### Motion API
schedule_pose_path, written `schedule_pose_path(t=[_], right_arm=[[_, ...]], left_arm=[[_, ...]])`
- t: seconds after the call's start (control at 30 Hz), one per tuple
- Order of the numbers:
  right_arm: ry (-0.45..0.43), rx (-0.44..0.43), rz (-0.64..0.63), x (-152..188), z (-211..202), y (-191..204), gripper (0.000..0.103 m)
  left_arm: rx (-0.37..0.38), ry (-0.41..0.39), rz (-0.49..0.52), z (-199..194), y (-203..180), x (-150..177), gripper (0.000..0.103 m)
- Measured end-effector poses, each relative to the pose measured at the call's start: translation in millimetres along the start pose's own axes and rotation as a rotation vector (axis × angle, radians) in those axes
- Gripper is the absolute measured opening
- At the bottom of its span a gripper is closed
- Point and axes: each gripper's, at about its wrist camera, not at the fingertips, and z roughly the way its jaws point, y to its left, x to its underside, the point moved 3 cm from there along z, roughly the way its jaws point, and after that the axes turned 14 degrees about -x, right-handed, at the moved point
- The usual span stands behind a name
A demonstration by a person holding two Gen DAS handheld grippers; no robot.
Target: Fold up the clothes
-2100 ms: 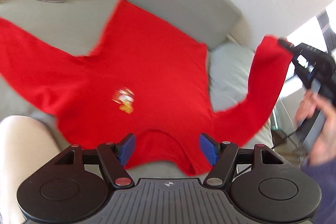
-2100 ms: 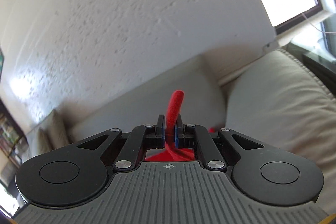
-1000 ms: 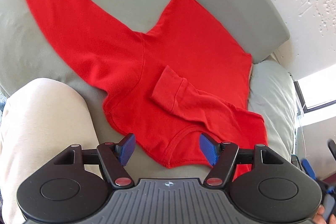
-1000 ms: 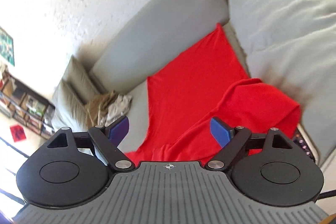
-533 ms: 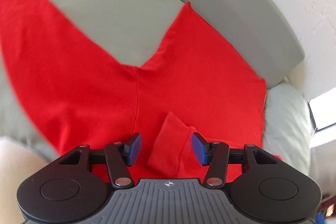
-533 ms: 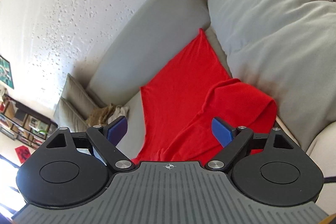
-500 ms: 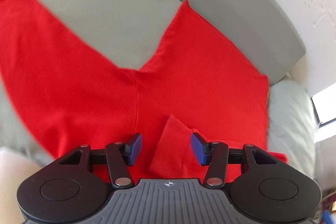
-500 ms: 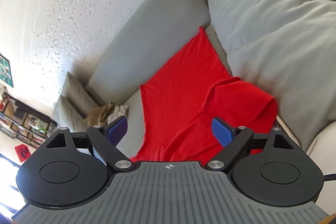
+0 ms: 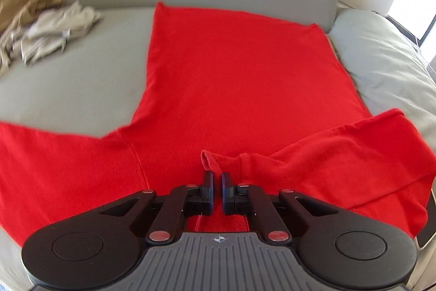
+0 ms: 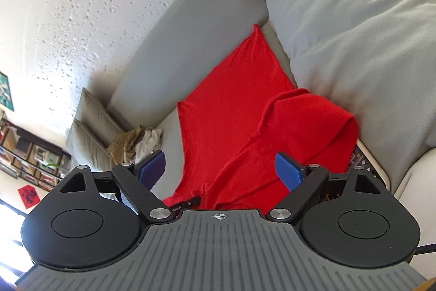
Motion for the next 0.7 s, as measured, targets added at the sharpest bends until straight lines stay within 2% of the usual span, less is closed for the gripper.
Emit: schedule_pose_path(t=[0.17,0.3,0.37,0.47,0.6,0.7], right_arm=[[-0.033,0.017,0.018,-4.3,-7.7,-3.8,0.088],[-0.064,0.031,0.017,-9.1,-16.7,-4.5,0.088],[-0.075,0.037,0.015,-11.3,-19.5,-5.2,0.089],[-0.078,0.041,0.017,-12.4,-19.7,-5.9,0.089],[-0.064,0.047,0.013,-10.6,-16.2,-5.1,0.089],[-0.058,0.054,0.017,-9.2,-15.1,-6.5,0.089]], left_arm=[[0.058,-0.115,-0.095,-42.7,15.6,-25.5,0.003],[0.123,-0.121,-0.215,-70.5,45.0,-50.6,0.003],[0.123,-0.105,-0.258,-76.4,62.9,-59.6,0.003],[0.114,-0.035,-0.305,-65.8,87.9,-63.2,0.003],[0.057,0.060,-0.343,-36.0,110.4,-48.3,0.003],[0.035,0.099,-0.378,-20.6,123.2,-35.4,0.003]])
